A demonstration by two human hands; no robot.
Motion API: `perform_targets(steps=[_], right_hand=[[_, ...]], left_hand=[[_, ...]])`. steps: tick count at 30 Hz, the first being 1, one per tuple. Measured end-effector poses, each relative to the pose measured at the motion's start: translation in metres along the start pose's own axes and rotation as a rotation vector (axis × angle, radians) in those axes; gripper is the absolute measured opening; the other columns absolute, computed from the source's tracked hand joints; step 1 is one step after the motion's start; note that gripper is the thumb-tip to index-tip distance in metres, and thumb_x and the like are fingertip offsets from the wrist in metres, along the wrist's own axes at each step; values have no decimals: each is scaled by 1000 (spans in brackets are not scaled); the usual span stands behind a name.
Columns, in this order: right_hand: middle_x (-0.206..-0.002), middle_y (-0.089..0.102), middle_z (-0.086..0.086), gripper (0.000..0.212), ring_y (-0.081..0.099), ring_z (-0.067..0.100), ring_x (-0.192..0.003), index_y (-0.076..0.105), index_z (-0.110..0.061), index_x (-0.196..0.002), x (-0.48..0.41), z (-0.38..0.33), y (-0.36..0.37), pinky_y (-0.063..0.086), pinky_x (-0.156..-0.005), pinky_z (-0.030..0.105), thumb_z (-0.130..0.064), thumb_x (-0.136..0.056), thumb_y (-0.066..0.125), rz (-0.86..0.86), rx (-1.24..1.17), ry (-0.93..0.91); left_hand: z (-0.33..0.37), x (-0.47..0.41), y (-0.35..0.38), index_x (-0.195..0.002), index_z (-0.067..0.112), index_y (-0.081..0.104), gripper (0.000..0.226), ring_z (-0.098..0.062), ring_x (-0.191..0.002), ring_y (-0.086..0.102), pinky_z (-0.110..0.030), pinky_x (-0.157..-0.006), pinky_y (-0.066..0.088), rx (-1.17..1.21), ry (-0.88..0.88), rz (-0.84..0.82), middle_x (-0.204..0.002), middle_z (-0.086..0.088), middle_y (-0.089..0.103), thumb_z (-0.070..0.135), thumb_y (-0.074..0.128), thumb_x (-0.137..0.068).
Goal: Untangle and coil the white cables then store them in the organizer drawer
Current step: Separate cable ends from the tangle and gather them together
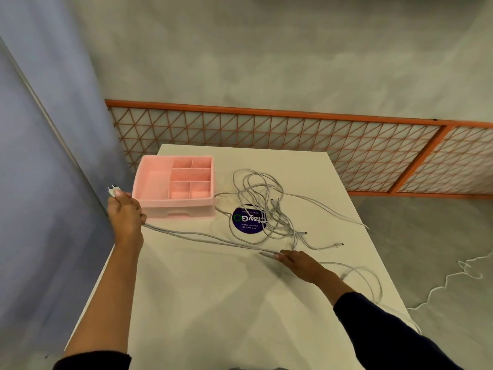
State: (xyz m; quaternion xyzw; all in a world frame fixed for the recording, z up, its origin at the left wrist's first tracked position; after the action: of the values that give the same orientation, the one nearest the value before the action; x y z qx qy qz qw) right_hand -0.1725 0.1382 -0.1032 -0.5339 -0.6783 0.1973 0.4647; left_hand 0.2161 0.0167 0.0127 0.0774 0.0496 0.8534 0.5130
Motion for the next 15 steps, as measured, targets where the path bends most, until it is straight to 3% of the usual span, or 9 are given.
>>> perform_targets(steps=[4, 6, 9, 12, 15], right_hand=[[-82, 60, -2, 50, 56, 19, -86, 60, -24, -87, -2, -4, 0, 41, -85, 32, -61, -96, 26, -19, -76, 54], [-91, 65, -1, 60, 57, 18, -90, 63, -21, -86, -4, -3, 1, 40, -88, 31, -65, -94, 23, -17, -98, 93], [-104, 68, 2, 64, 59, 21, -101, 67, -15, -102, -7, -11, 2, 42, -89, 31, -63, -94, 27, -27, -24, 76], [-92, 67, 2, 64, 58, 20, -93, 68, -14, -106, -10, -18, 1, 43, -85, 32, -64, -93, 31, -29, -15, 56], [-73, 56, -1, 68, 52, 18, -78, 64, -5, -88, -13, -23, 0, 43, -79, 33, -65, -92, 34, -31, -78, 37]], left_hand=[[-3, 11, 25, -74, 27, 39, 34, -6, -56, 35, -21, -51, 29, -200, 97, -158, -68, 3, 39, 36, 28, -105], [-7, 26, 48, -73, 22, 41, 37, -11, -59, 37, -25, -55, 31, -348, 138, -310, -68, 0, 43, 34, 27, -105], [-20, 63, 85, -80, 12, 44, 38, -10, -63, 43, -24, -59, 34, -558, 160, -543, -69, 0, 47, 36, 27, -104], [-50, 97, 114, -105, 7, 45, 37, -7, -66, 49, -22, -60, 37, -683, 58, -826, -75, 2, 56, 43, 45, -97], [-87, 125, 129, -121, 17, 33, 64, -13, -81, 58, -23, -67, 43, -807, -15, -1089, -96, 5, 68, 38, 76, -78]])
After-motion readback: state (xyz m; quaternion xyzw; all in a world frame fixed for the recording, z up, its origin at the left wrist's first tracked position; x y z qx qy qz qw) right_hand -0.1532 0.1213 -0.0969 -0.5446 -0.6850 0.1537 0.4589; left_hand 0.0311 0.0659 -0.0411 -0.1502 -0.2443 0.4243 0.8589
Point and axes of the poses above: each hand's wrist, its own x-axis away from the middle knuckle, its own y-axis out of the palm, z = x × y, the point moved 8 cm from there along -x, towards the middle knuckle
